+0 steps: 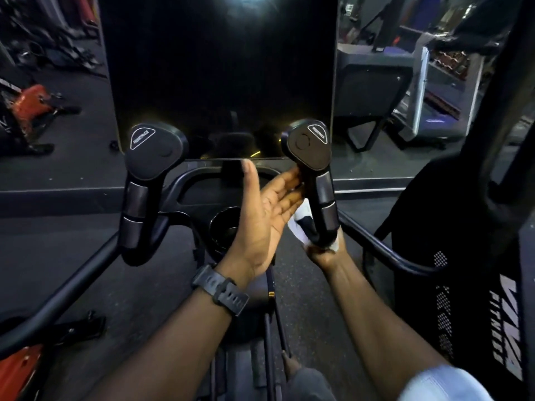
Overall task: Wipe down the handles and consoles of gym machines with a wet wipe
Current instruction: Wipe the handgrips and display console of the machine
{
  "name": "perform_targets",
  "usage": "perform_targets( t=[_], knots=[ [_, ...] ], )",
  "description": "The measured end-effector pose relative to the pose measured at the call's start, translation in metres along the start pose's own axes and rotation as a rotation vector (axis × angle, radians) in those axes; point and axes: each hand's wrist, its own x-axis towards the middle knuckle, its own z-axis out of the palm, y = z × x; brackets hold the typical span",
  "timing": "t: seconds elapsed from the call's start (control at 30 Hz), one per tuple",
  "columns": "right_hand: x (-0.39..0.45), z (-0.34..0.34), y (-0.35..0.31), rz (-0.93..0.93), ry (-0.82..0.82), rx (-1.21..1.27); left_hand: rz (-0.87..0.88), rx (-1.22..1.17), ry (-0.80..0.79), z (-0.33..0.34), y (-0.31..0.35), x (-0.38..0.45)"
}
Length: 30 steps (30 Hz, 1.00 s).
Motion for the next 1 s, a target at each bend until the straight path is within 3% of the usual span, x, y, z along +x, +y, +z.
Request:
perform_targets(
  t=[0.07, 0.17, 0.37, 0.53, 0.63, 0.67, 0.73, 0.8, 0.87, 1.0],
  knots=[
    [-0.002, -0.003, 0.005, -0.107, 0.125, 0.048, -0.019, -0.094, -0.011, 0.001, -0.004, 0.002],
    [-0.016, -0.010, 0.011, -0.194, 0.105, 0.193, -0.034, -0.181, -0.011, 0.005, -0.007, 0.005],
    [-0.015, 0.009, 0.009, -0.099, 0.371, 0.281, -0.062, -0.193, -0.020, 0.008, -0.001, 0.000],
    [-0.034, 0.035, 0.023, -0.353, 0.405, -0.200, -0.069, -0.137, -0.040, 0.003, 0.011, -0.003],
    [-0.039, 0.039, 0.022, -0.640, 0.450, -0.716, -0.023, -0.063, 0.015, 0.003, 0.011, -0.007],
    [-0.041, 0.042, 0.013, -0.643, 0.418, -0.917, 0.003, -0.021, 0.042, 0.003, 0.012, -0.009],
    [-0.040, 0.053, -0.014, -0.441, 0.262, -1.097, 0.057, 0.041, 0.088, 0.003, 0.016, -0.011],
    [-0.042, 0.078, -0.036, -0.212, -0.017, -1.061, 0.101, 0.058, 0.117, 0.004, 0.022, -0.014],
    [-0.044, 0.116, -0.045, -0.098, -0.241, -1.036, 0.132, 0.039, 0.142, 0.009, 0.026, -0.016],
    [-0.054, 0.177, -0.045, -0.167, -0.389, -1.155, 0.170, -0.017, 0.150, 0.019, 0.031, -0.019]
  ],
)
